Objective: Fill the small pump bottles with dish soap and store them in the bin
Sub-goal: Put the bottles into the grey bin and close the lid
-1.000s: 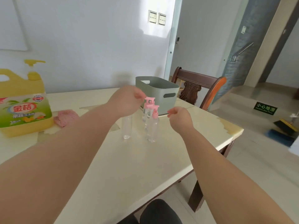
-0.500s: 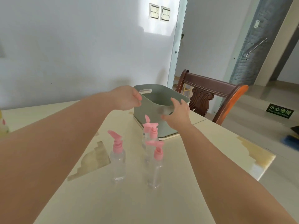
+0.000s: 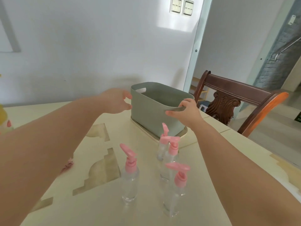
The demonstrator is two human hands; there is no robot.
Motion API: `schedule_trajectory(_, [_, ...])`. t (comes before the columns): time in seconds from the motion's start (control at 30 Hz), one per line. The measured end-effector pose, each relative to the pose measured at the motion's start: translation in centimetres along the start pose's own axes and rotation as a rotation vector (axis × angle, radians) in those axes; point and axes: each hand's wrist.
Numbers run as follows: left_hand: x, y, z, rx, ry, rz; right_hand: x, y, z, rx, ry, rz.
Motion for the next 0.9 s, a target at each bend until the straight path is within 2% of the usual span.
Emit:
schedule_trajectory(0.17, [3.6,1.2,-0.6,-0.086,0.035,0.006,2.5,-1.1,1.4,0.187,0.084,0.0])
schedule_trajectory(0.37, [6.8,2.0,-2.5,-0.052,0.078,0.158,5.0,-2.7,2.6,0.471,0.181,0.039])
schedule_trajectory(0.5, [7.9,2.1,-3.8,-0.049,0.072,0.183,6.4,-3.1,2.5,0.606,0.191,0.213])
schedule_trajectory(0.67, [8.4,1.5,-4.9,-0.103,0.037,0.123,7.0,-3.1,2.6,0.508,0.093,0.162])
schedule_trajectory(0.9, [8.5,1.8,-7.2,-0.114,-0.011,0.086,9.5,-3.1,1.6,0.551,0.025,0.077])
Point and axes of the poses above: each hand's wrist, its own z-axis towards the middle knuckle, its own y-axis out of the back of the hand, x = y × z, and after that the axes turned 10 degrees about x, right-handed
